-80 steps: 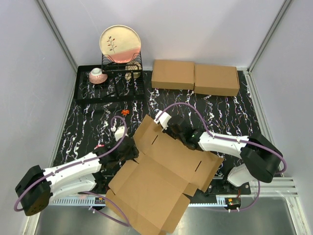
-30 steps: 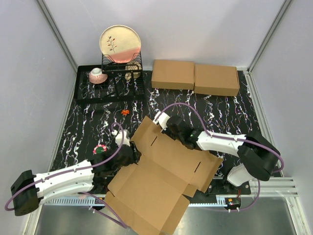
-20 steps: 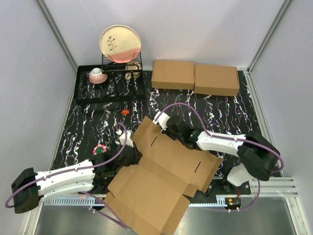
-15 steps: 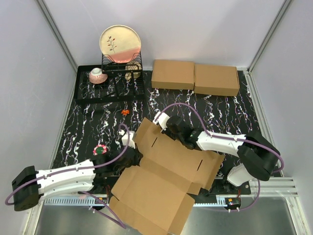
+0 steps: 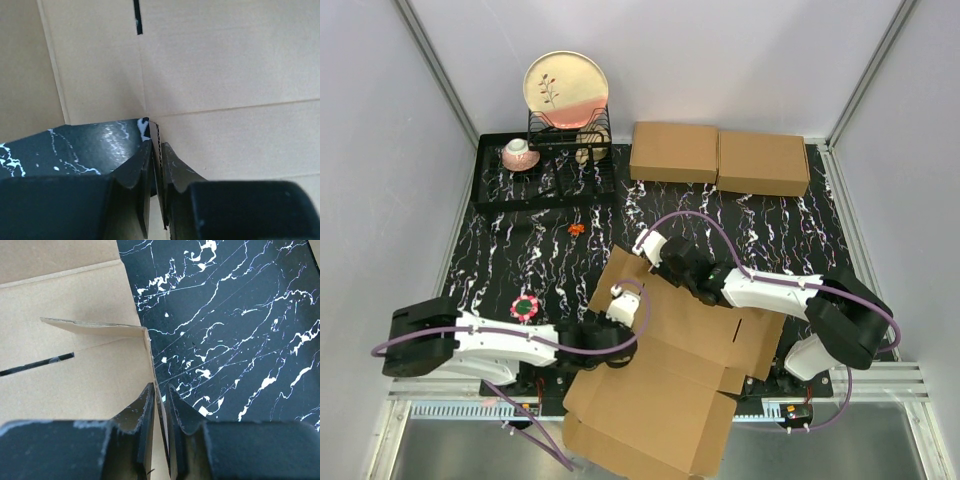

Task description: Fold the paper box

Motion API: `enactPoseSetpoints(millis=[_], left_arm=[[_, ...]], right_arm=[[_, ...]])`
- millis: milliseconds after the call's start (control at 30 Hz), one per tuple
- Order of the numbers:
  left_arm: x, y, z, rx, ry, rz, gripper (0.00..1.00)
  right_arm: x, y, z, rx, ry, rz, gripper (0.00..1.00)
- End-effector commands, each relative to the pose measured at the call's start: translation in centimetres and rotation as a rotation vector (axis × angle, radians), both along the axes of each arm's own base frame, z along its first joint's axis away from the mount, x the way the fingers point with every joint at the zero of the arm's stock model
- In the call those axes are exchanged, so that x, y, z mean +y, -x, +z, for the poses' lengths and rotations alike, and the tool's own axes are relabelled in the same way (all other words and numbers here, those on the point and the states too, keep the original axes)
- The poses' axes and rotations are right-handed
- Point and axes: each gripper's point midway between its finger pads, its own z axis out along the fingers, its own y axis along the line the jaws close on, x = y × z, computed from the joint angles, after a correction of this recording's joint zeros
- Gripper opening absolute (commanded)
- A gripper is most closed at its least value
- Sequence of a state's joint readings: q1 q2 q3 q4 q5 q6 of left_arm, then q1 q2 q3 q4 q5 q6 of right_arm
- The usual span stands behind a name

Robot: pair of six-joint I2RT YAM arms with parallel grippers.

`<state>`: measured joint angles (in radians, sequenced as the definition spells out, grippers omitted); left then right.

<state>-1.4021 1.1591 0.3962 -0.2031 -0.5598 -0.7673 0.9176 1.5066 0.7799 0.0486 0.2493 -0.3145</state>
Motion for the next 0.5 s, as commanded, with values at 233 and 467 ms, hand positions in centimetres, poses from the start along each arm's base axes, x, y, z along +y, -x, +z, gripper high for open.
enactPoseSetpoints(millis=[233,467], left_arm=[[-3.7,-0.4,4.7,-0.172,0.023,0.017,0.49],[-2.2,-1.5,11.1,-0.244,0.165,0.081,0.7]], right_arm=[[0.8,-0.3,1.7,-0.026,-0.03,-0.007,0.19],[0.6,-0.3,2.0,-0.031,-0.028,-0.015,0.19]])
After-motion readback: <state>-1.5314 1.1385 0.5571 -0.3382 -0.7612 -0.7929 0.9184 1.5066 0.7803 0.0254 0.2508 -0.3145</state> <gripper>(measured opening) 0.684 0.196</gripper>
